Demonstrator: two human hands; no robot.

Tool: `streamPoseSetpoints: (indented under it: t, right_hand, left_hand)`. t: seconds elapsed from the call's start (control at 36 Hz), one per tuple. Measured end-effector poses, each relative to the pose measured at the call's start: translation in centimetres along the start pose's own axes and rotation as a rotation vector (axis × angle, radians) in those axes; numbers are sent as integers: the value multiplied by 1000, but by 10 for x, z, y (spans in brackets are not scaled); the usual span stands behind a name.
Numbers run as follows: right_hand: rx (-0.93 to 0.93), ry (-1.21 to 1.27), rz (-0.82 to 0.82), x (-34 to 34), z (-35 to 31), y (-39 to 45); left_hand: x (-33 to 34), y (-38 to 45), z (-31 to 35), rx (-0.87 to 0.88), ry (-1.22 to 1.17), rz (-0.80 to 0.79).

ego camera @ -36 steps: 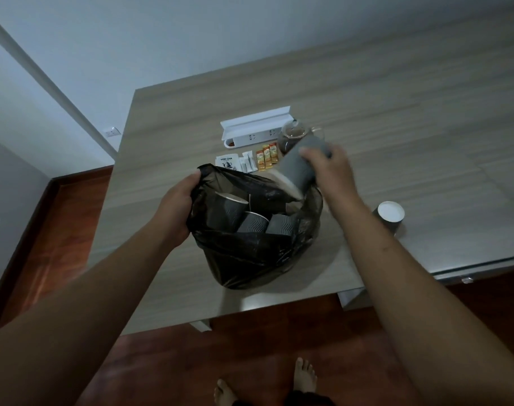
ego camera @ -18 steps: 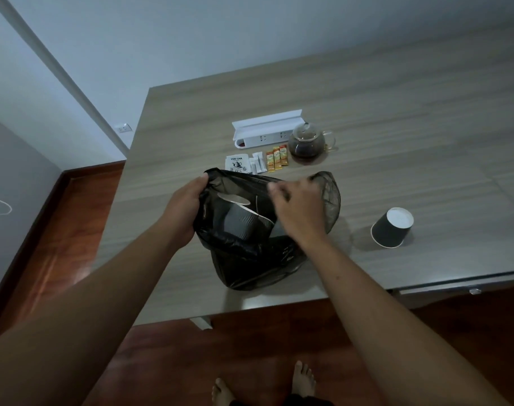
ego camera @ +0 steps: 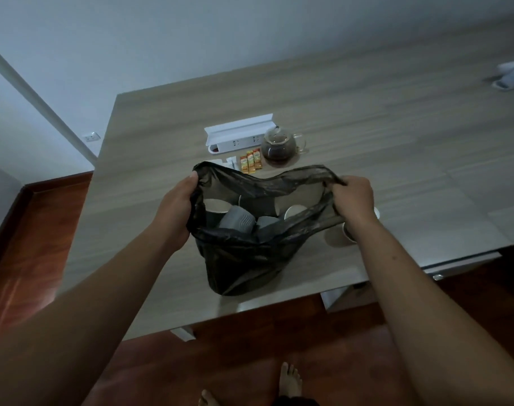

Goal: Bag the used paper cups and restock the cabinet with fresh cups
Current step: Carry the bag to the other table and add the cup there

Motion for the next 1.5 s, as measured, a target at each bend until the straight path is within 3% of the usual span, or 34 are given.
streamPoseSetpoints:
  t: [0.08, 0.17, 0.25, 0.31, 0.39, 0.44, 0.5, 0.75, 0.86, 0.94, 1.0, 1.06, 1.14, 1.28, 1.39, 1.5]
  right_hand:
    - [-61, 87, -130, -7, -1, 1]
    - [38, 359, -237, -16, 11, -1]
    - [163, 473, -56, -35, 43, 14]
    - [137, 230, 25, -43, 68, 25]
    - [116, -211, -87, -31, 106, 25]
    - [56, -351, -205, -17, 123, 21]
    - [-2, -399, -220, -10, 132, 22]
    - [65, -304, 46, -24, 130, 33]
    - [117, -31, 306, -58, 103, 33]
    - [231, 323, 427, -80, 79, 30]
    - [328, 644, 356, -76, 56, 23]
    - [350, 899, 171, -60, 23, 15]
    - [341, 1032, -175, -17, -27, -9]
    - [338, 640, -552, 58, -47, -44]
    - [366, 391, -600, 85, -34, -46]
    - [370, 292, -615, 93, -33, -42]
  left_hand:
    - [15, 0, -1, 0, -41, 23]
    - [26, 0, 0, -3, -79, 17]
    - [28, 2, 2, -14, -110, 22]
    - [29, 2, 1, -24, -117, 13]
    - [29, 1, 0, -33, -115, -9]
    - [29, 0, -1, -33, -99, -20]
    - [30, -1, 0, -22, -77, -31]
    - [23, 5, -3, 12, -17, -43]
    - [22, 7, -1, 22, -2, -37]
    - [23, 8, -1, 25, -6, -26]
    - [23, 8, 0, 26, -8, -16]
    - [23, 11, 1, 32, -6, -20]
    - [27, 12, 3, 36, 9, -40]
    - [35, 11, 6, 40, -10, -60]
    - [36, 13, 7, 40, -26, -83]
    - [36, 12, 7, 47, -42, -124]
Point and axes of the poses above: each hand's wrist, its own y-axis towards the middle knuckle, its own x-axis out of the palm, z = x × y, the point moved 8 cm from there along y, towards the middle knuckle, and after that the axes turned 6 degrees about z, right-handed, at the moved point
